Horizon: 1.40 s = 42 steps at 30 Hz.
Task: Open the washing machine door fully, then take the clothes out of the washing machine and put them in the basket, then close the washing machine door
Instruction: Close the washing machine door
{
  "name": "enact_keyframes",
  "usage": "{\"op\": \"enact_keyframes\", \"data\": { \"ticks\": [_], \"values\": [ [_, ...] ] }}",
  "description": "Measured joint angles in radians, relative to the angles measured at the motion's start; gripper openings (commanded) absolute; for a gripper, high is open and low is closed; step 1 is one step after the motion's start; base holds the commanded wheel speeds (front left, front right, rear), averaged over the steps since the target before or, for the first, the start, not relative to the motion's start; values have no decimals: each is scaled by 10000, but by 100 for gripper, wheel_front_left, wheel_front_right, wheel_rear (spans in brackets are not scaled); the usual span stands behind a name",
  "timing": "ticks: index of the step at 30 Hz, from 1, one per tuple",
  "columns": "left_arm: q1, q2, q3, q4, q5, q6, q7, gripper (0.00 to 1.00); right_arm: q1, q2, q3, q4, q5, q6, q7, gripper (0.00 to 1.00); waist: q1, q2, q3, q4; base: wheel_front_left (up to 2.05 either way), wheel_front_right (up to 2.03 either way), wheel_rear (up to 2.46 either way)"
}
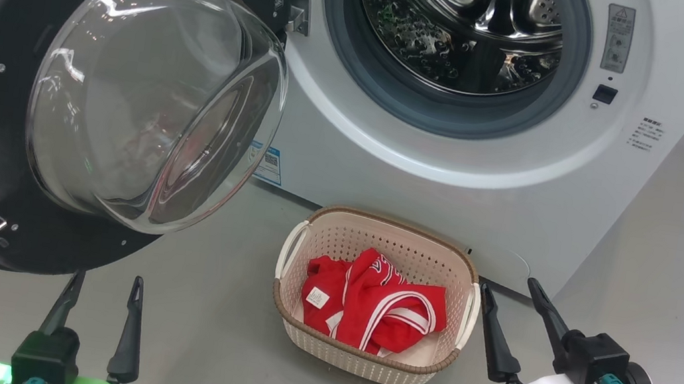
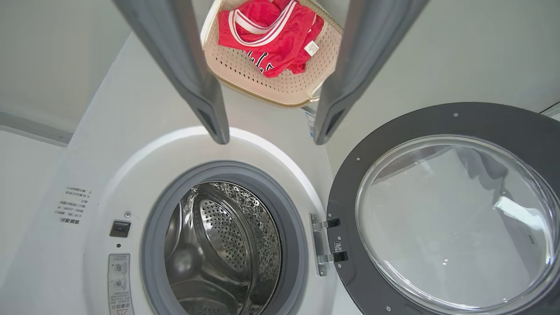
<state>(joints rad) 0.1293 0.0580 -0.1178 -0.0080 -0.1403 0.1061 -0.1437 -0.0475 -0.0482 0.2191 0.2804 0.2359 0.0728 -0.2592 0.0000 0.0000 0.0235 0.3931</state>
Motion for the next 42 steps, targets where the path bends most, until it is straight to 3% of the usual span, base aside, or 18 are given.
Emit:
{"op": "enact_keyframes", "data": {
  "ticks": [23, 24, 25, 27, 36, 39, 42],
  "values": [
    [246, -2, 153, -63, -58, 29, 0, 100, 1, 19, 167, 174, -12, 82, 0, 100, 0, 0, -207, 155, 0, 0, 0],
    [248, -4, 150, -63, -142, 29, 2, 89, 1, 19, 171, 174, -12, 84, 0, 100, 0, 0, -206, 157, 0, 0, 0],
    [251, -4, 146, -61, -203, 29, 2, 46, 1, 19, 184, 174, -12, 86, 0, 100, 0, 0, -205, 160, 0, 0, 0],
    [267, -6, 127, -56, -263, 29, 19, 2, 1, 21, 205, 174, -12, 102, 0, 100, 0, 0, -202, 166, 0, 0, 0],
    [354, -23, 58, -142, -717, -84, 21, 0, 1, 21, 240, 198, -12, 130, 0, 100, 0, 0, -185, 192, 0, 0, 0],
    [353, -50, 184, -313, -1442, -249, 59, 0, 1, 21, 242, 196, -12, 142, 0, 100, 0, 0, -184, 207, 0, 0, 0],
    [348, -86, 435, -589, -2940, -577, 50, 0, 1, 21, 240, 196, -12, 142, 0, 100, 0, 0, -185, 227, 0, 0, 0]
  ]
}}
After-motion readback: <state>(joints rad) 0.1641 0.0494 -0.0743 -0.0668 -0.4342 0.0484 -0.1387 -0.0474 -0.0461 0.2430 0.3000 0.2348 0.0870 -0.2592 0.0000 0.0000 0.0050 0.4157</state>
